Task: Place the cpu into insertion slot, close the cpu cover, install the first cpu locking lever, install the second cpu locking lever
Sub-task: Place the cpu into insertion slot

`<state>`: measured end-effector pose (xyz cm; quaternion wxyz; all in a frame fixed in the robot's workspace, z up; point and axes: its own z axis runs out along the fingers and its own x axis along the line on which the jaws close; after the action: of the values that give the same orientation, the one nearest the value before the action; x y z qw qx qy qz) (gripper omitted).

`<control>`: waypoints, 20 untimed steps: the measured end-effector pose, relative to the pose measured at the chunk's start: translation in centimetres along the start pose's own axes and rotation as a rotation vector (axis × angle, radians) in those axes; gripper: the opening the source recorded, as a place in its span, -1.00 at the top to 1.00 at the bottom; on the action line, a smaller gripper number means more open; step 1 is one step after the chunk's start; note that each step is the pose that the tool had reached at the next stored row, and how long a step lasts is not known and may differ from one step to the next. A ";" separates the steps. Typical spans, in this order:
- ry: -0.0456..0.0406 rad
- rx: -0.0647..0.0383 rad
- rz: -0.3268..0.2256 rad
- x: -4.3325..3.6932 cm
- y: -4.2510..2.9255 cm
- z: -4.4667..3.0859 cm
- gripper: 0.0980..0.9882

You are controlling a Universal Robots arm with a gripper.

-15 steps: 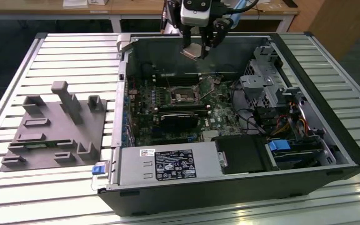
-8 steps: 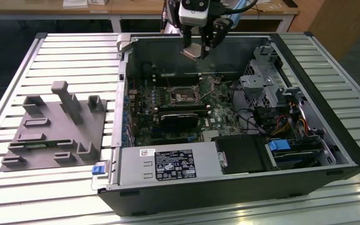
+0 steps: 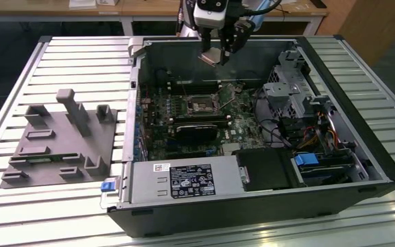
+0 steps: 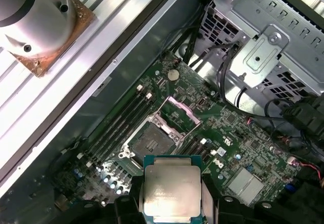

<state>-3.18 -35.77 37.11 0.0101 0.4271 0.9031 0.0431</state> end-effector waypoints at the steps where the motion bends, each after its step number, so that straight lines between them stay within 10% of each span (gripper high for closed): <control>1: -0.0004 0.000 0.005 0.00 0.00 0.00 0.01; 20: -0.0092 -0.002 0.106 0.00 0.00 0.01 0.01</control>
<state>-3.18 -35.77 37.10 0.0124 0.4744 0.8792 0.0425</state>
